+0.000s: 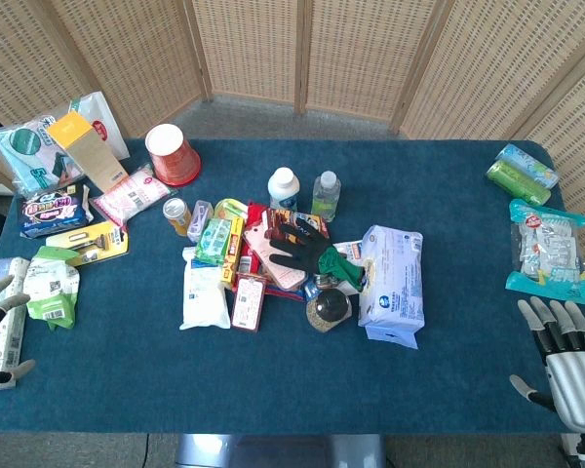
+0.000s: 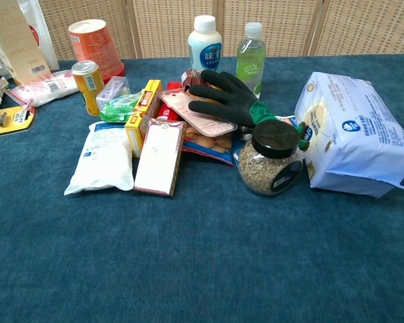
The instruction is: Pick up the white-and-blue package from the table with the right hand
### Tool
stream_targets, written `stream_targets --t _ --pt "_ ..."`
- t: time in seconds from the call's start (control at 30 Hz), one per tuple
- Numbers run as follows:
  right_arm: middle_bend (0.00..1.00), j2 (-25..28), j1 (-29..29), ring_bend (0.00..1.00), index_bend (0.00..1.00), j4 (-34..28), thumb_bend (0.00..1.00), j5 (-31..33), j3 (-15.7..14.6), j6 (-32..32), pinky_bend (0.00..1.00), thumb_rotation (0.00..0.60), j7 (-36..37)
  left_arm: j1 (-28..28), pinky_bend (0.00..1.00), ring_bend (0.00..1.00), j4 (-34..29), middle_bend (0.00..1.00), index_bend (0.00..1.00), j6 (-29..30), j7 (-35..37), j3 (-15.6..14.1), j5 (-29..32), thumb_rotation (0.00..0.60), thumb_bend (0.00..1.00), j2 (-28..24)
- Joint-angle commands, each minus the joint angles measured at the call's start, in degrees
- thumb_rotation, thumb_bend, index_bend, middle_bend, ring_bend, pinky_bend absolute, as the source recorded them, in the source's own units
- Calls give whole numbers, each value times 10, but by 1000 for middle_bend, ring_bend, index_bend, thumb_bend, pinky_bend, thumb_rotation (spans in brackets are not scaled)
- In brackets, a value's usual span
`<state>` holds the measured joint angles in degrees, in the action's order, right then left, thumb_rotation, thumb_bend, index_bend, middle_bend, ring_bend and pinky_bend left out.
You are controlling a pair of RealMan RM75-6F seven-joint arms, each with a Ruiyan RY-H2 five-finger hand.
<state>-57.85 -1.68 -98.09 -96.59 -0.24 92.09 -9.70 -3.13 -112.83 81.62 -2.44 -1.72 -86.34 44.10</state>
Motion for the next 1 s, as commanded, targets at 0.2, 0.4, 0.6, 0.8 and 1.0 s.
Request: stream_targets --t 0.2,0.4,0.6,0.8,1.0 --pt "0 -6 9 0 0 9 0 13 -1 -25 0 600 4 6 0 0 -1 0 223 18 40 1 -13 600 0 -12" --pt "0 6 79 0 0 64 0 -31 11 -89 0 600 40 1 0 0 11 0 220 4 100 -4 -26 600 0 -30" --pt "0 7 169 0 0 132 0 -106 30 -128 0 600 66 -4 0 0 9 0 220 -6 83 3 -1 600 0 -25" --pt "0 -1 254 0 0 150 0 -179 28 -194 0 600 26 -5 0 0 2 0 220 -11 69 1 -2 600 0 -22" --pt "0 -25 326 0 0 182 0 -231 15 -262 0 600 -8 -6 0 0 4 0 220 -13 73 0 -3 600 0 -24"
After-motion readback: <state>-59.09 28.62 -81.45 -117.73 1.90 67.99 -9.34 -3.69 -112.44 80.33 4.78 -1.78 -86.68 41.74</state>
